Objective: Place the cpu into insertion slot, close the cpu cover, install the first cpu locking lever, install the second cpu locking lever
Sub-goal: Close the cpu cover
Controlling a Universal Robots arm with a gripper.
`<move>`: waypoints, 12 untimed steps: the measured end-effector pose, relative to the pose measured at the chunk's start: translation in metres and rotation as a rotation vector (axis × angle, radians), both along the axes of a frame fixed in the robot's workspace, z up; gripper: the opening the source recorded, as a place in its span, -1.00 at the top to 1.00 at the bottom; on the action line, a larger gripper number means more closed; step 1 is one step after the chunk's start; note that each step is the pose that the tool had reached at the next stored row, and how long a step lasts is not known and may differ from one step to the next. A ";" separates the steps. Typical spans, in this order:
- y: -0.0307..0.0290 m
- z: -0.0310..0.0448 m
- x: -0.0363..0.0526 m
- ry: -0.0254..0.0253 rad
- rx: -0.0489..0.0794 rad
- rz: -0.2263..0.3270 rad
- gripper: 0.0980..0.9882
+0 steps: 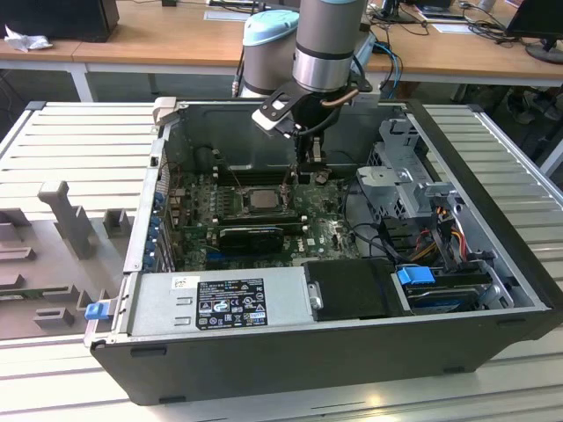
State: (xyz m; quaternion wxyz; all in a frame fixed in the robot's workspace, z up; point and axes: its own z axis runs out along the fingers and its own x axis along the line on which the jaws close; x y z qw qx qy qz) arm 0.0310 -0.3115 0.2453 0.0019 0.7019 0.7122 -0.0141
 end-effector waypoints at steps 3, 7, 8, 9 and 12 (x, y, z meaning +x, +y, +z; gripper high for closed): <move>0.0000 0.0000 -0.0053 -0.0004 0.000 0.000 0.98; 0.0000 0.0000 -0.0188 -0.0029 0.000 0.000 0.98; 0.0000 0.0000 -0.0210 -0.0033 0.000 0.000 0.98; 0.0000 0.0000 -0.0232 -0.0036 0.000 0.000 0.98; 0.0000 -0.0028 -0.0288 -0.0040 0.000 0.000 0.98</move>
